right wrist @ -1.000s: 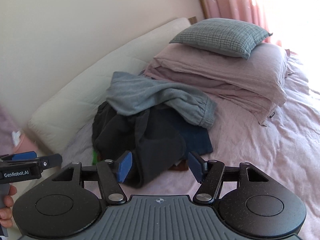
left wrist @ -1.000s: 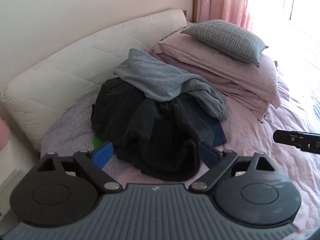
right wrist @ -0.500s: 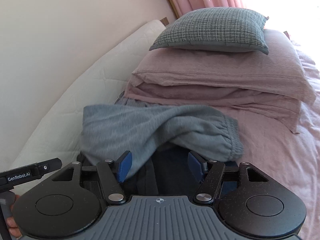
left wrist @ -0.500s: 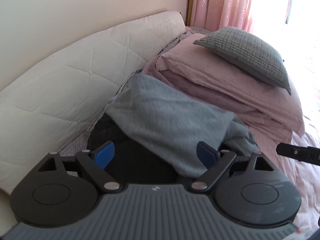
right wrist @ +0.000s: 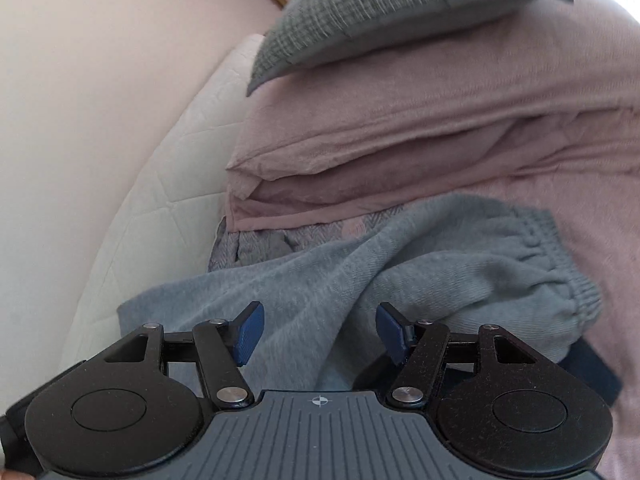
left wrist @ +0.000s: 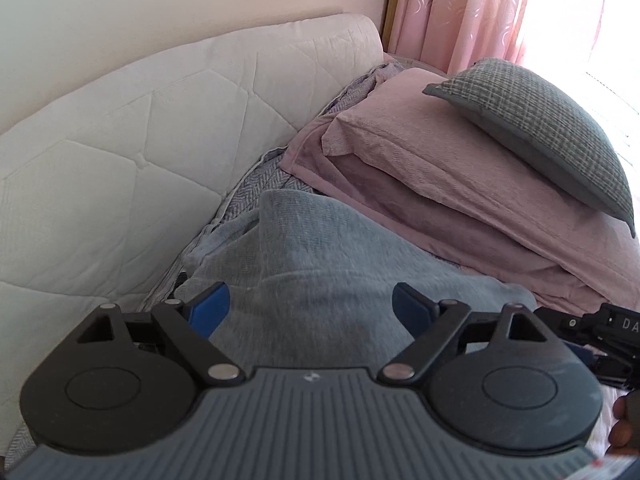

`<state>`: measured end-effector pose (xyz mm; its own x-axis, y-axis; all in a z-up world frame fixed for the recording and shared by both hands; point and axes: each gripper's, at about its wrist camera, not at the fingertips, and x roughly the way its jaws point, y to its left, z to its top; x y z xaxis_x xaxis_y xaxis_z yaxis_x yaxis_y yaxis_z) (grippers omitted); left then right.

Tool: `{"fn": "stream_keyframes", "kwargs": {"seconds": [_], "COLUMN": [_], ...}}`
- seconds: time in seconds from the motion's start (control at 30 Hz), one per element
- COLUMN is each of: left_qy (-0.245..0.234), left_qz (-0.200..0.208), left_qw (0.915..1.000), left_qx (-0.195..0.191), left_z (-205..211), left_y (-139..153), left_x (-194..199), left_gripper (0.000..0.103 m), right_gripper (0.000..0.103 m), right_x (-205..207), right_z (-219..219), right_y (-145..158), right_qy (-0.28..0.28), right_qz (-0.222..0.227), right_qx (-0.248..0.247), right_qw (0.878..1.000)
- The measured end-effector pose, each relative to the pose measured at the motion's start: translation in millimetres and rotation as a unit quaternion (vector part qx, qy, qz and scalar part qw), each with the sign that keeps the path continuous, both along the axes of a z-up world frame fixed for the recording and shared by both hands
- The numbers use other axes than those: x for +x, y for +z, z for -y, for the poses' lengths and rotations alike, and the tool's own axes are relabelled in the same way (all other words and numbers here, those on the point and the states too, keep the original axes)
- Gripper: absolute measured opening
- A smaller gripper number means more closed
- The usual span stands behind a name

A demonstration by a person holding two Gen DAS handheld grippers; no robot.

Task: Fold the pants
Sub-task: 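Grasp the grey sweatpants with the left gripper while the right gripper grasps them too, then lift the grey sweatpants with both grippers and drop them on open bed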

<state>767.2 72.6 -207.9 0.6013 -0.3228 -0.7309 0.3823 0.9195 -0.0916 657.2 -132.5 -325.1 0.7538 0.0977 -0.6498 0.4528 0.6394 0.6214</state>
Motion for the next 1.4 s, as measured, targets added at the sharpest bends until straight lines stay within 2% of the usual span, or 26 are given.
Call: {"fn": "stream_keyframes", "kwargs": {"seconds": [0.1,0.13,0.17,0.2,0.23,0.27,0.3,0.37,0.5,0.67,0.77,0.9,1.0,1.17,1.27,1.33,1.4], "left_qy": [0.007,0.007,0.005,0.001,-0.002,-0.009,-0.016,-0.022,-0.031,-0.068,-0.099,-0.141,-0.184,-0.277,-0.328,-0.351,-0.362], "left_qz": [-0.013,-0.019,-0.024,-0.028,-0.029,-0.024,-0.016,0.007,0.032,0.072,0.096,0.130,0.164,0.205,0.211,0.182,0.143], "left_qw": [0.9998,0.9997,0.9996,0.9993,0.9992,0.9991,0.9992,0.9995,0.9984,0.9937,0.9876,0.9767,0.9619,0.9200,0.8934,0.8866,0.8917], "left_qx": [-0.011,-0.013,-0.017,-0.023,-0.029,-0.034,-0.033,-0.023,-0.034,-0.052,-0.075,-0.096,-0.119,-0.187,-0.223,-0.241,-0.231], "left_z": [1.3,2.5,4.3,5.1,6.6,8.1,10.3,13.6,15.5,35.9,51.7,76.2,99.6,147.4,177.2,196.3,214.3], "left_y": [-9.9,-13.2,-16.2,-18.7,-19.5,-19.4,-18.1,-12.0,14.9,73.4,111.0,161.7,198.5,271.0,298.9,302.8,288.5], "left_x": [13.7,17.7,20.7,23.2,23.2,22.0,19.3,10.4,-8.9,-44.6,-72.4,-125.3,-177.0,-288.8,-365.2,-408.5,-449.9], "left_gripper": [0.079,0.074,0.068,0.063,0.050,0.032,0.027,0.011,0.007,0.006,0.006,0.006,0.006,0.006,0.006,0.006,0.009], "right_gripper": [0.059,0.059,0.054,0.046,0.025,0.012,0.009,0.001,0.001,0.000,0.000,0.000,0.000,0.000,0.000,0.000,0.000], "right_x": [11.2,15.0,17.9,20.5,23.7,24.5,22.2,12.5,-19.3,-61.7,-95.5,-155.1,-211.2,-331.9,-408.4,-461.3,-512.5], "right_z": [3.3,4.1,4.5,4.2,4.1,4.3,5.0,4.8,3.4,4.5,13.8,32.3,42.7,67.5,82.7,89.9,99.6], "right_y": [-16.1,-21.4,-25.7,-29.0,-31.8,-34.2,-34.5,-27.6,9.7,74.9,112.6,166.0,210.5,283.6,330.3,348.0,355.7], "right_qy": [-0.013,-0.017,-0.019,-0.018,-0.013,-0.005,-0.002,-0.002,-0.005,-0.019,-0.042,-0.073,-0.097,-0.159,-0.198,-0.220,-0.239], "right_qz": [-0.010,-0.014,-0.014,-0.015,-0.023,-0.027,-0.020,0.003,0.078,0.157,0.194,0.253,0.300,0.375,0.405,0.410,0.404], "right_qx": [0.026,0.034,0.041,0.045,0.046,0.052,0.060,0.053,0.031,-0.023,-0.042,-0.075,-0.108,-0.170,-0.215,-0.248,-0.256], "right_qw": [1.000,0.999,0.999,0.999,0.999,0.998,0.998,0.999,0.996,0.987,0.979,0.962,0.943,0.897,0.866,0.850,0.845]}}
